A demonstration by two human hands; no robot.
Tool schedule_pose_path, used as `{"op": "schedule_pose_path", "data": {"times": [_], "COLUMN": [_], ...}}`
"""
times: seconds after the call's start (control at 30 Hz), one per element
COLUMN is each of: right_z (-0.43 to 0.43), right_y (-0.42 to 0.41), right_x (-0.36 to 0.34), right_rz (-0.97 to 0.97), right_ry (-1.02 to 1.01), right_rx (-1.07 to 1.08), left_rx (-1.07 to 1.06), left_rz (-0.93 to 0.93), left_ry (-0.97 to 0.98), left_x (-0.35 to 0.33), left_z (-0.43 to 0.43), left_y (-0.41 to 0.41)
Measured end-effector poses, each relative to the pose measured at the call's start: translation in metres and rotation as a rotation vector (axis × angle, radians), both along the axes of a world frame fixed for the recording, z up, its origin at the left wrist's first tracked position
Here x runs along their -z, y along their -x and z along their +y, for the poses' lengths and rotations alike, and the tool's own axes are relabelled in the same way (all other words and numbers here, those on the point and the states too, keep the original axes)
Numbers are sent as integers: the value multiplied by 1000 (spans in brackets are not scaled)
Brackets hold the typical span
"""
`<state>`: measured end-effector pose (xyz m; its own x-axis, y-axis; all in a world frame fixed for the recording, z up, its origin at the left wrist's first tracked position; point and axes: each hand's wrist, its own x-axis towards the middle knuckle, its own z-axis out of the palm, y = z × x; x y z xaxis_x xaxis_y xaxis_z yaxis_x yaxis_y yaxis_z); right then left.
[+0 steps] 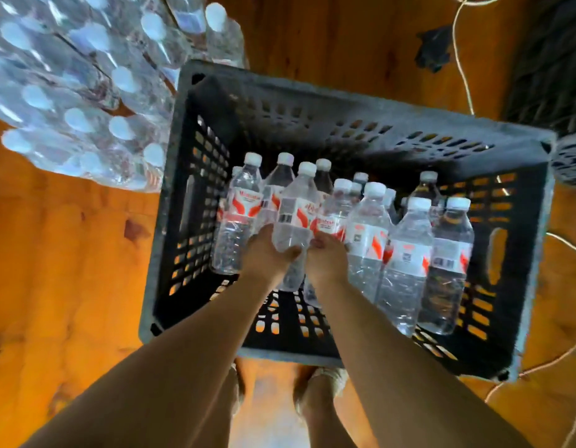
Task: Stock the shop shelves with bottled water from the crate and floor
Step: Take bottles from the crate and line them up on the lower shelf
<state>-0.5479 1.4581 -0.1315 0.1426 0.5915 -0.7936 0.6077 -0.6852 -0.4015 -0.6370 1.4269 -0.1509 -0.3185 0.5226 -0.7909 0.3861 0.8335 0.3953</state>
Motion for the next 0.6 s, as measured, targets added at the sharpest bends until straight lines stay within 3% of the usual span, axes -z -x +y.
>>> {"op": "schedule_pose_path", "data": {"times": [0.13, 0.4, 0.6], "right_z": [2, -3, -1], "right_y": [3, 1, 0], "right_x": [2, -10, -67], "right_rz": [-35, 204, 388], "right_ry": [-16, 20, 55], "right_rx": [16, 58, 115], "left_rx": [29, -392, -376], "left_rz": [26, -418, -617], "left_ry": [80, 13, -40], "left_x": [17, -5, -65], "left_z": [3, -15, -21], "left_y": [3, 21, 45]}}
